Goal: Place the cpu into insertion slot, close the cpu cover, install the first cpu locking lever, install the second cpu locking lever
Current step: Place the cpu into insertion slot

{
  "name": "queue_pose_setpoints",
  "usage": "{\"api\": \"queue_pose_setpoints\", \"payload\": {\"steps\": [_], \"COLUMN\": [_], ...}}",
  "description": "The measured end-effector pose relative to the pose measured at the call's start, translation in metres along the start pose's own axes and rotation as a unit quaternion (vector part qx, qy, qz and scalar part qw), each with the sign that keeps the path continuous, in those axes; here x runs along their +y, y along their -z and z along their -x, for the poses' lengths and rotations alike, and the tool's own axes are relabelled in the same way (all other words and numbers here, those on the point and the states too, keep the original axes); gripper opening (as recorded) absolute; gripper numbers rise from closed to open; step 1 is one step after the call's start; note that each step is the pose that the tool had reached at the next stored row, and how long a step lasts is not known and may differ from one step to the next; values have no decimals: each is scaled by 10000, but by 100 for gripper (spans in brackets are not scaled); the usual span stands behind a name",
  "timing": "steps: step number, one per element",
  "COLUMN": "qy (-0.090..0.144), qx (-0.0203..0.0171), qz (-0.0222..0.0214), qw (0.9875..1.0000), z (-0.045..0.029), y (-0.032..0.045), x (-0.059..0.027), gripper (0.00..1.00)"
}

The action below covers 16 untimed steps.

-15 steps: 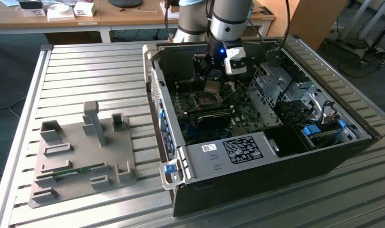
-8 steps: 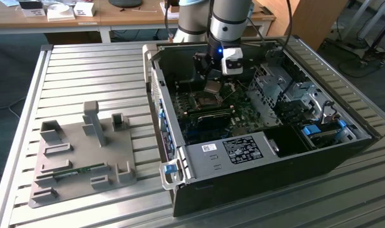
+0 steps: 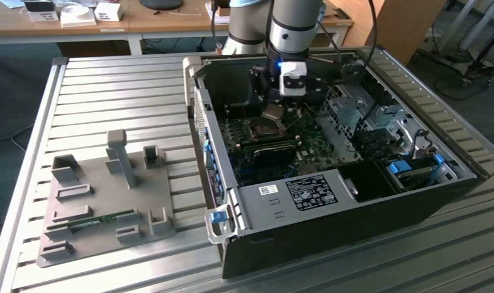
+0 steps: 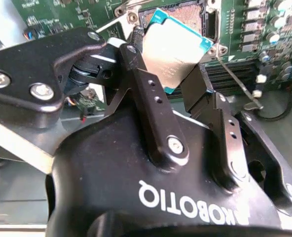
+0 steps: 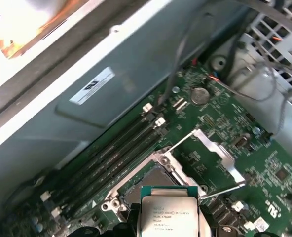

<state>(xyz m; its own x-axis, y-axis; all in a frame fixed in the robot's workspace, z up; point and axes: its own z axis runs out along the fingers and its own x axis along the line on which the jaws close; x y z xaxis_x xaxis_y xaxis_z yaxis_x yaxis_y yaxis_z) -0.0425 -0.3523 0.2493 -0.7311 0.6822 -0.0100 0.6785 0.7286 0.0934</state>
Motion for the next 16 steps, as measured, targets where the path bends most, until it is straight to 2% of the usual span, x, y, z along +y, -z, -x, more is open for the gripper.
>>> {"api": "queue_pose_setpoints", "payload": {"steps": [4, 8, 12, 16], "qy": [-366, -729, -1086, -1449], "qx": [-34, -68, -102, -136], "qz": [-4, -8, -11, -15], "qw": [9993, 9973, 9940, 9894], "z": [0, 0, 0, 0], "y": [-2, -4, -6, -8], "x": [0, 0, -1, -1], "gripper": [54, 54, 54, 54]}}
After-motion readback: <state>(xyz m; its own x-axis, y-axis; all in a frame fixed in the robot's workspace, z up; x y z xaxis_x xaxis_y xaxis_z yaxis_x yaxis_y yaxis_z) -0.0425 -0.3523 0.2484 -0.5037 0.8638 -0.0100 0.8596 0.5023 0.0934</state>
